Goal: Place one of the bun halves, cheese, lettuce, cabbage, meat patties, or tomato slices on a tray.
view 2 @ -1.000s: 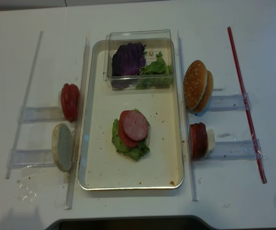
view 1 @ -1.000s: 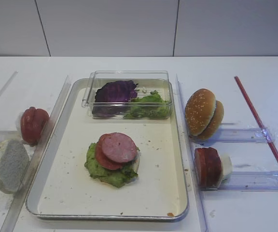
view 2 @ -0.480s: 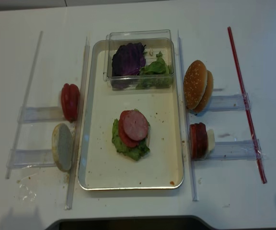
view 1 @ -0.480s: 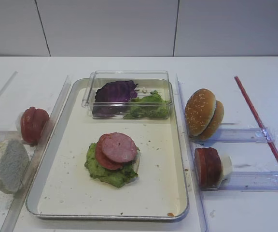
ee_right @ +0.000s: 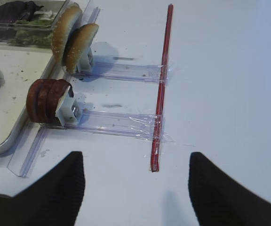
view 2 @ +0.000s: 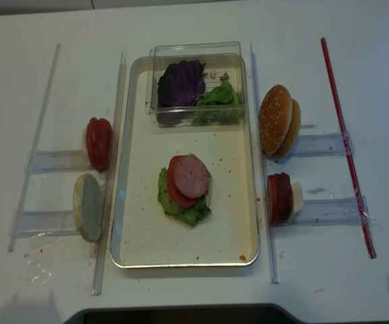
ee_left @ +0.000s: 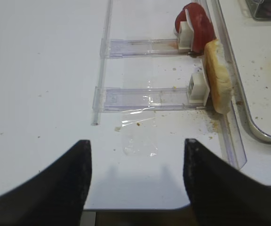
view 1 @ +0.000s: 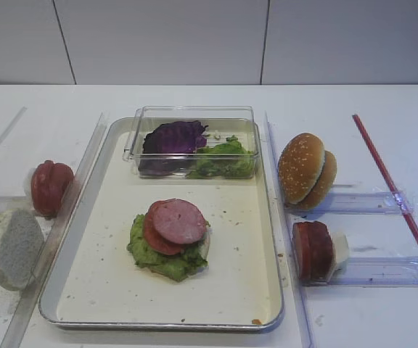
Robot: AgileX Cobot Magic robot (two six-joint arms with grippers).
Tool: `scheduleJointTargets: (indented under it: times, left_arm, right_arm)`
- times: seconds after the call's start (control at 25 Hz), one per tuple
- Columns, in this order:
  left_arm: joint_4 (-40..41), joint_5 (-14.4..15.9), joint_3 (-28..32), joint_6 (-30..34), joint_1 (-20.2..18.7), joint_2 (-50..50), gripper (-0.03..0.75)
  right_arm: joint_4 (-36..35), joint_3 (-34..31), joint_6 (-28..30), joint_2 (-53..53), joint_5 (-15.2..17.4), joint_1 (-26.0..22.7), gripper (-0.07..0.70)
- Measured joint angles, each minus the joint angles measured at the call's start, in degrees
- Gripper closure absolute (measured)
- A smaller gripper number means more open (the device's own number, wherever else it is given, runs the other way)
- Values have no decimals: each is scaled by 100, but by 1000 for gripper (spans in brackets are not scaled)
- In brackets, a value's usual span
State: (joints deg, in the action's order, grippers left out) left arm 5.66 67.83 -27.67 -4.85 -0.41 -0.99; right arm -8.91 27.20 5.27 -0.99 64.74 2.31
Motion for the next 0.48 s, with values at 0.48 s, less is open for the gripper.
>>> scheduleJointTargets:
  times: [0.48]
  left_arm:
    - [0, 0, 0, 0, 0, 0, 304]
  right_arm:
    - [0, 0, 0, 0, 0, 0, 145]
